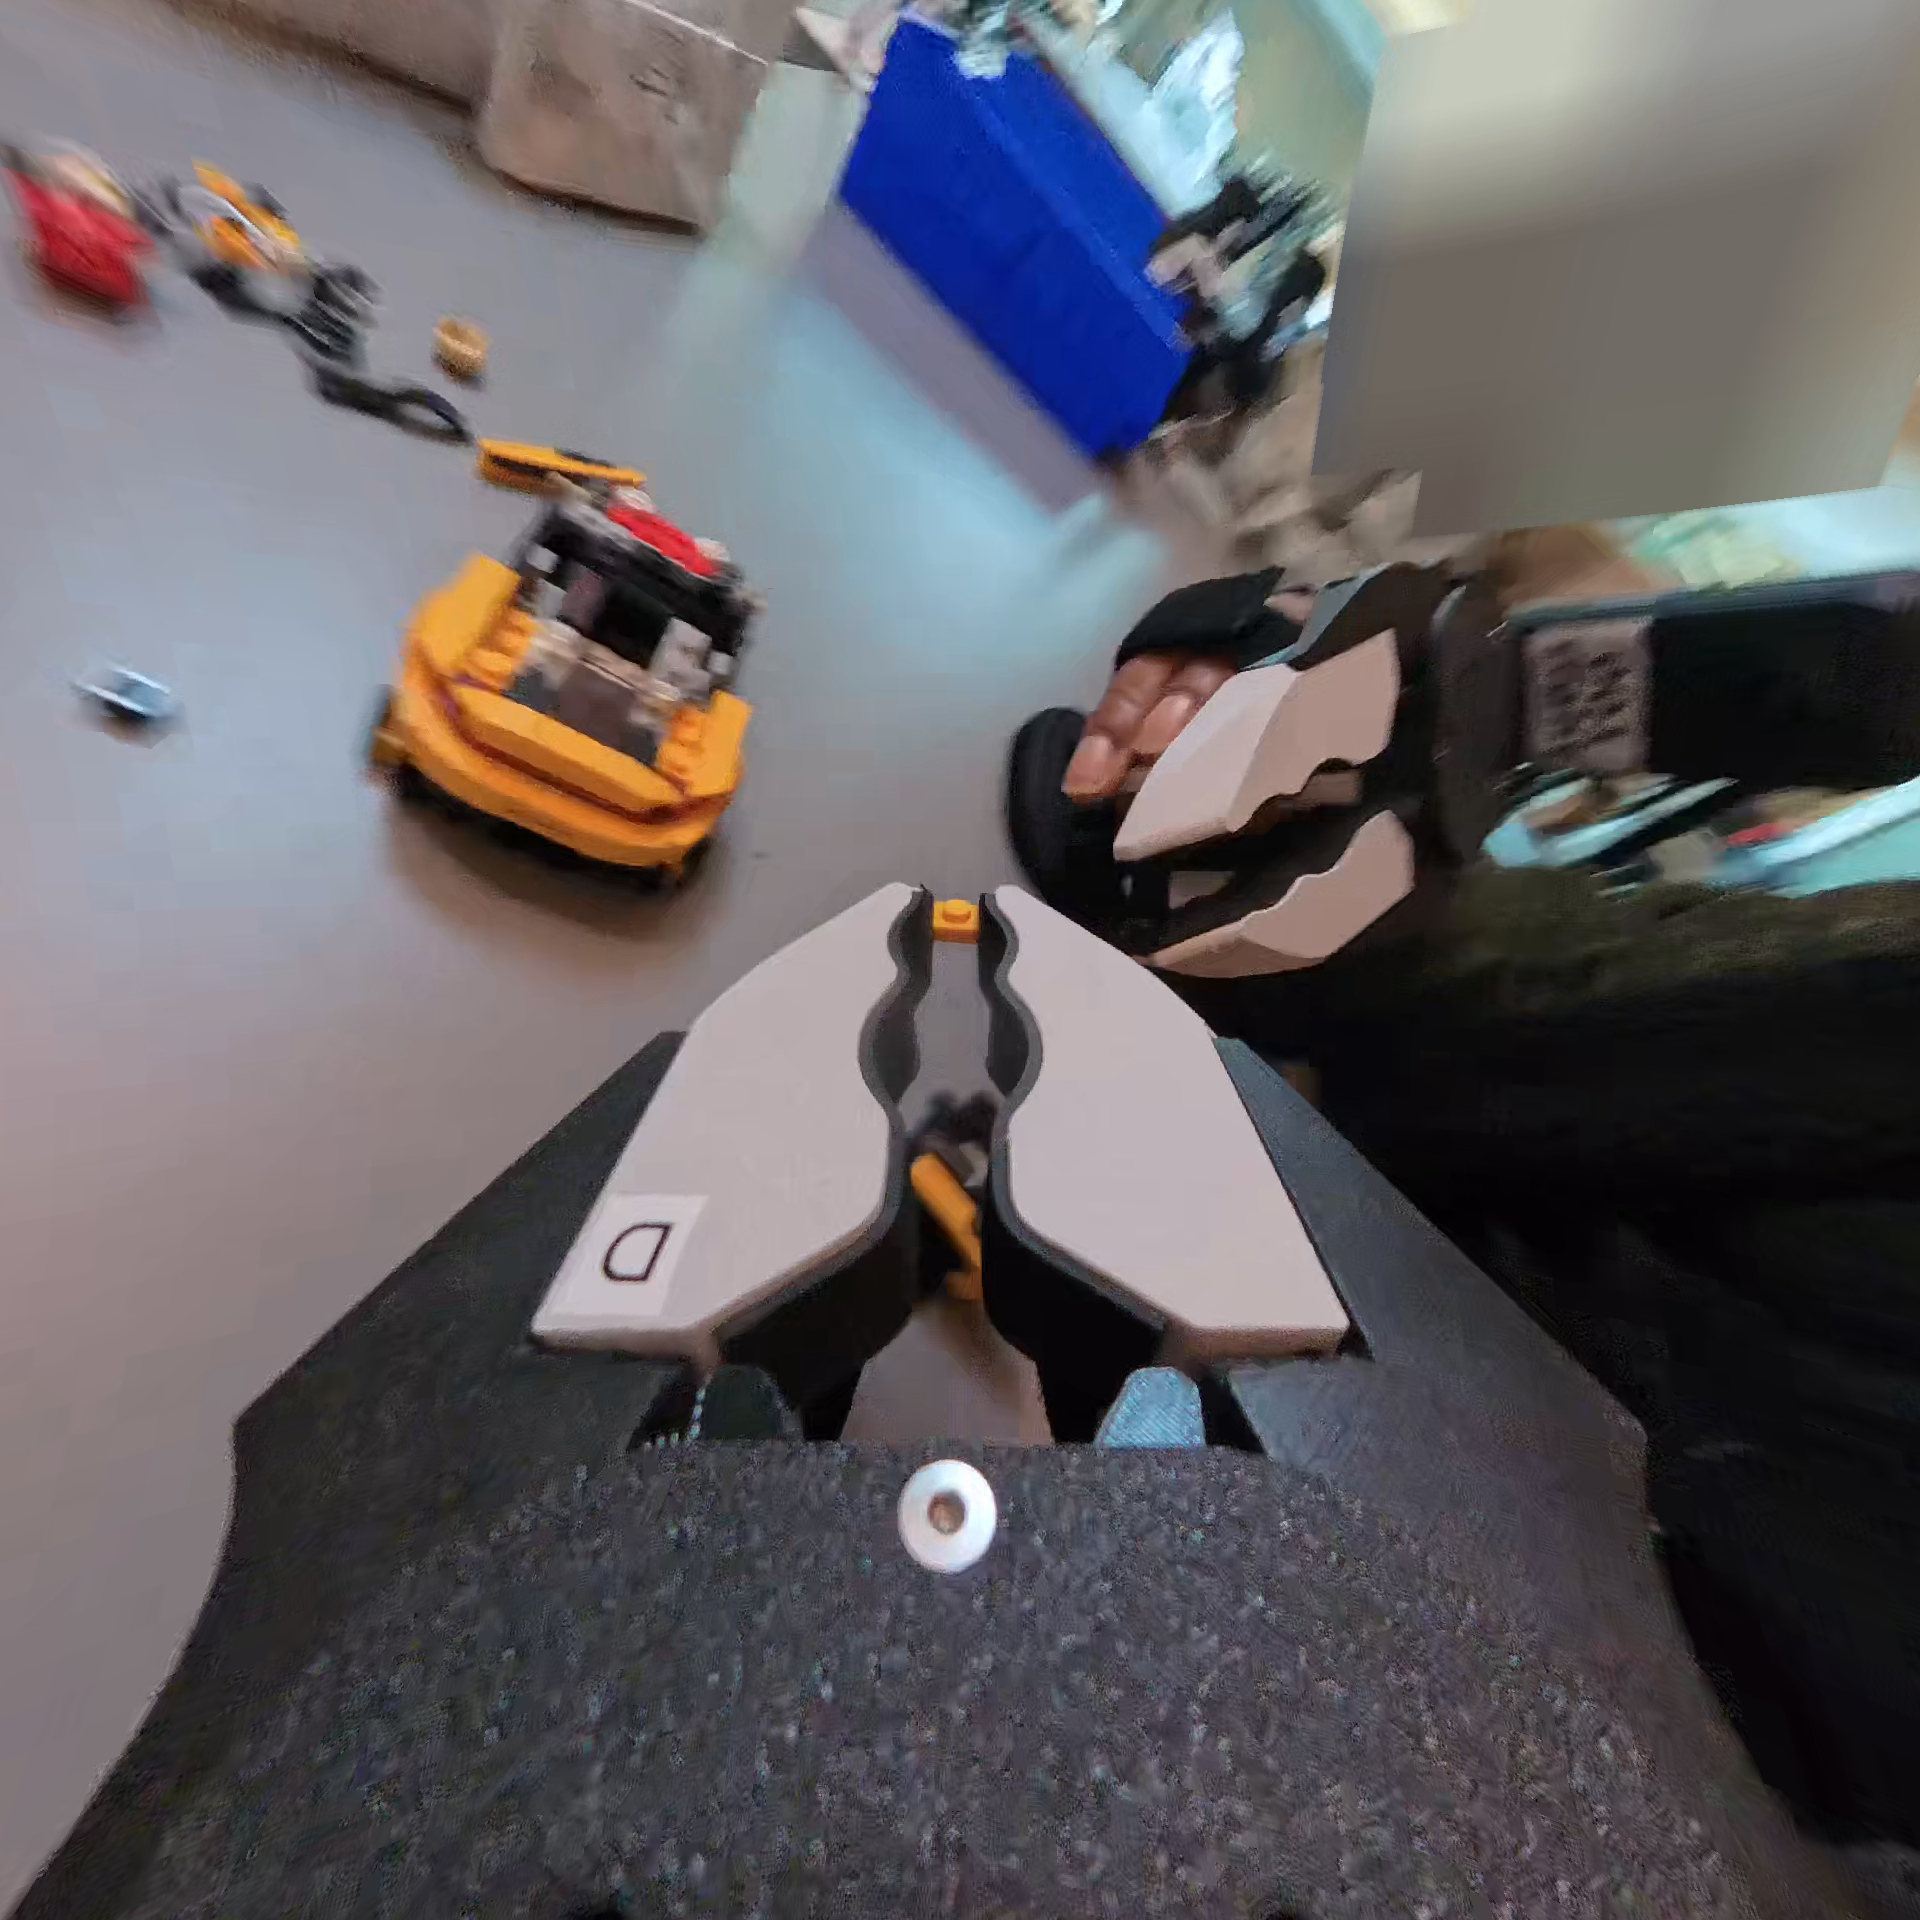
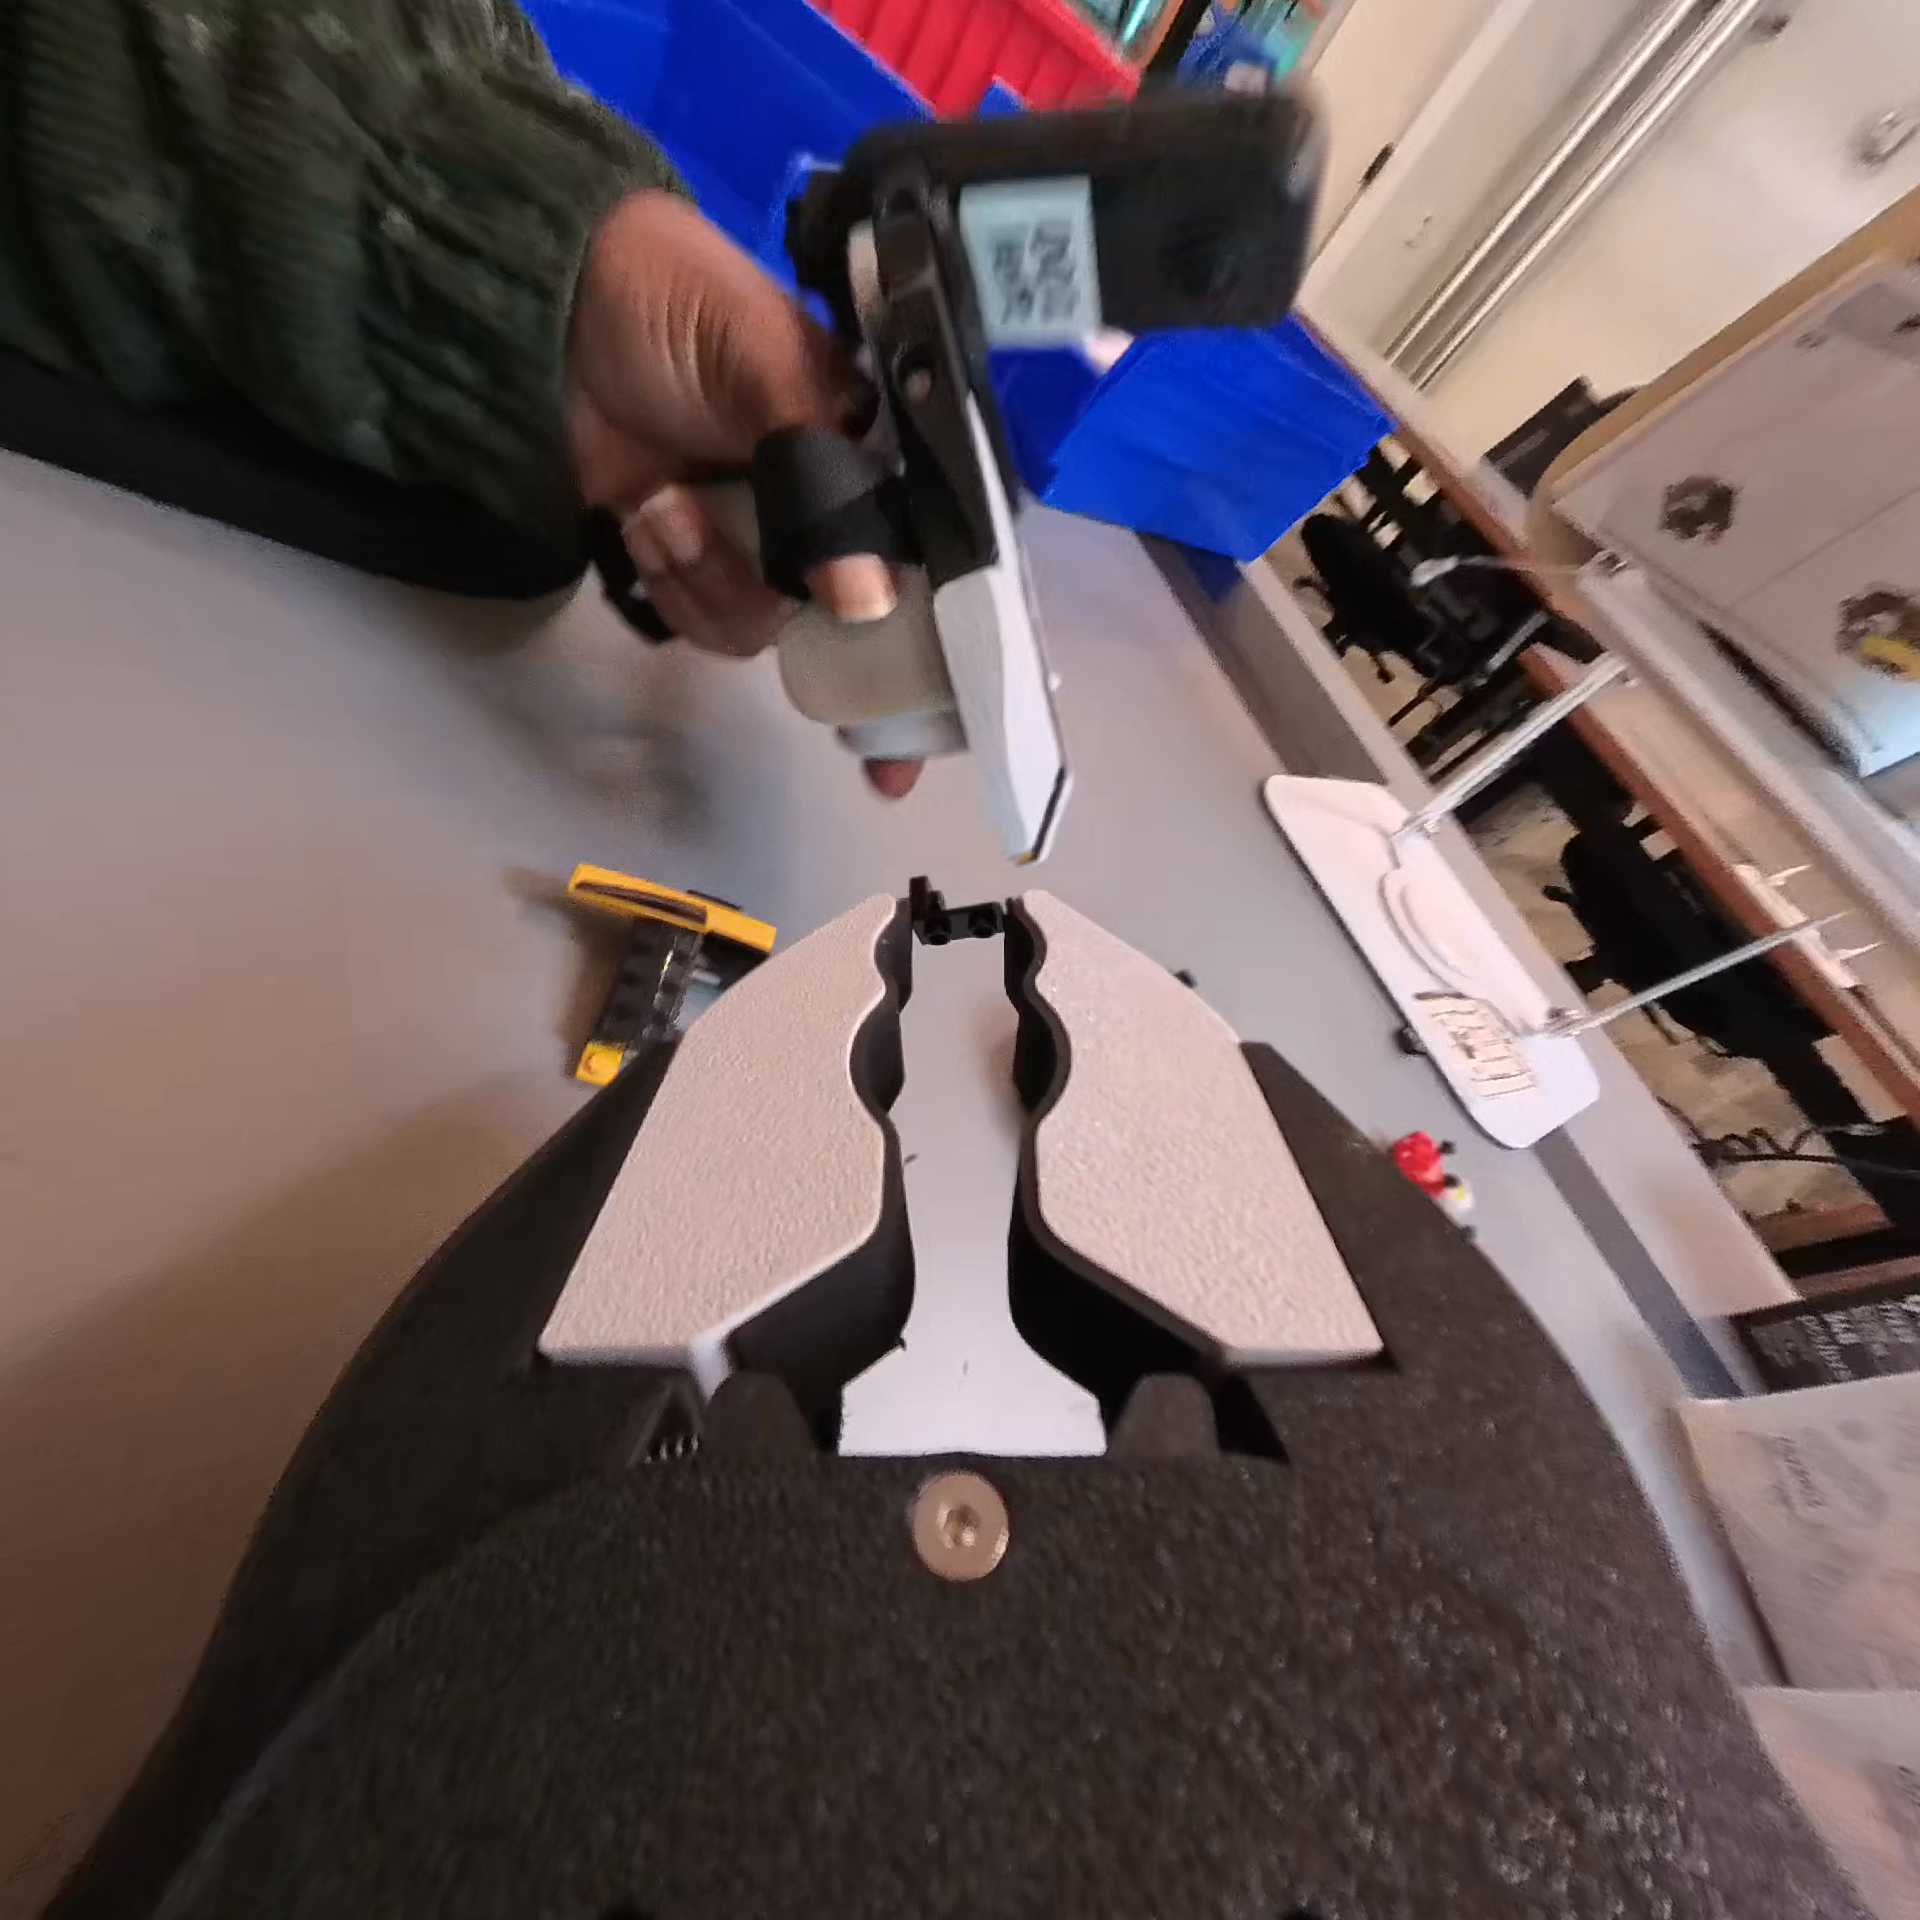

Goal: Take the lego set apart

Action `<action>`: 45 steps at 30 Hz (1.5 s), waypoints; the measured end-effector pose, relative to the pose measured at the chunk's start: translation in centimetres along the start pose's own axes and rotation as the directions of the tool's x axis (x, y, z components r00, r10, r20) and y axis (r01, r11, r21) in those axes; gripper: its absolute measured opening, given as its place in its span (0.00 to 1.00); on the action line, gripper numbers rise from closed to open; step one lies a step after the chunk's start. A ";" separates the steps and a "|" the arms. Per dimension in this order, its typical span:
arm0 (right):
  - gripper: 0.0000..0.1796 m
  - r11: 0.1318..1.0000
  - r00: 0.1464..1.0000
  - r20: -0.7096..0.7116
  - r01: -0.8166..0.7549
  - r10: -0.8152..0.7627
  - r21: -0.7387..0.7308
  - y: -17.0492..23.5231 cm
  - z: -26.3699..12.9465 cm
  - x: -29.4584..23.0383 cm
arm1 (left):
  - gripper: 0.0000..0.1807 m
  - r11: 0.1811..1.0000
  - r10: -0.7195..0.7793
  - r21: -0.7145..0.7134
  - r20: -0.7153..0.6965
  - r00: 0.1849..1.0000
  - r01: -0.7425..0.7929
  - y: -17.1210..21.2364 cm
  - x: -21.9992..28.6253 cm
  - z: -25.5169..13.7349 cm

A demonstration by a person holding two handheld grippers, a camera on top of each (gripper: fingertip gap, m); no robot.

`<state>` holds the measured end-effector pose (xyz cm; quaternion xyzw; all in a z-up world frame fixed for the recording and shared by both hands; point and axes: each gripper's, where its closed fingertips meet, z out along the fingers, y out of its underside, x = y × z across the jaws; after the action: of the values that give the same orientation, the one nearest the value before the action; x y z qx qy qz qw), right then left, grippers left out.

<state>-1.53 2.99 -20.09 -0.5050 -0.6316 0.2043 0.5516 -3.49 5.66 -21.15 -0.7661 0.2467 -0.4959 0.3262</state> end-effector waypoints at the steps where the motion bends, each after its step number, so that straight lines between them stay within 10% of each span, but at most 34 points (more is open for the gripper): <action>1: 0.09 0.999 1.000 0.027 -0.006 0.007 -0.033 0.7 0.3 -0.4 | 0.05 0.996 0.093 -0.018 0.067 0.993 -0.092 0.0 -0.4 -0.4; 17: 0.09 0.987 0.950 0.310 0.066 -0.016 -0.149 3.7 4.9 -1.9 | 0.18 0.920 0.342 -0.275 0.209 0.916 -0.280 4.5 -3.4 -1.7; 29: 0.09 0.991 0.966 0.221 0.126 -0.131 0.039 0.0 4.8 -2.2 | 0.04 0.995 -0.011 -0.102 -0.130 0.991 -0.002 3.2 1.0 -1.3; 34: 0.11 0.997 0.987 0.142 0.081 -0.080 -0.001 0.8 3.9 0.1 | 0.04 0.996 0.084 -0.037 0.131 0.988 -0.080 0.5 -2.6 -5.4; 45: 0.12 0.976 0.937 0.312 -0.099 0.157 -0.195 5.9 0.9 0.2 | 0.04 0.914 0.404 -0.325 0.674 0.618 -0.243 2.0 -10.2 -14.2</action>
<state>0.16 5.87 -25.06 -0.5513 -0.6951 0.2639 0.3784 -20.60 7.90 -24.55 -0.8702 0.2799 -0.0545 0.4017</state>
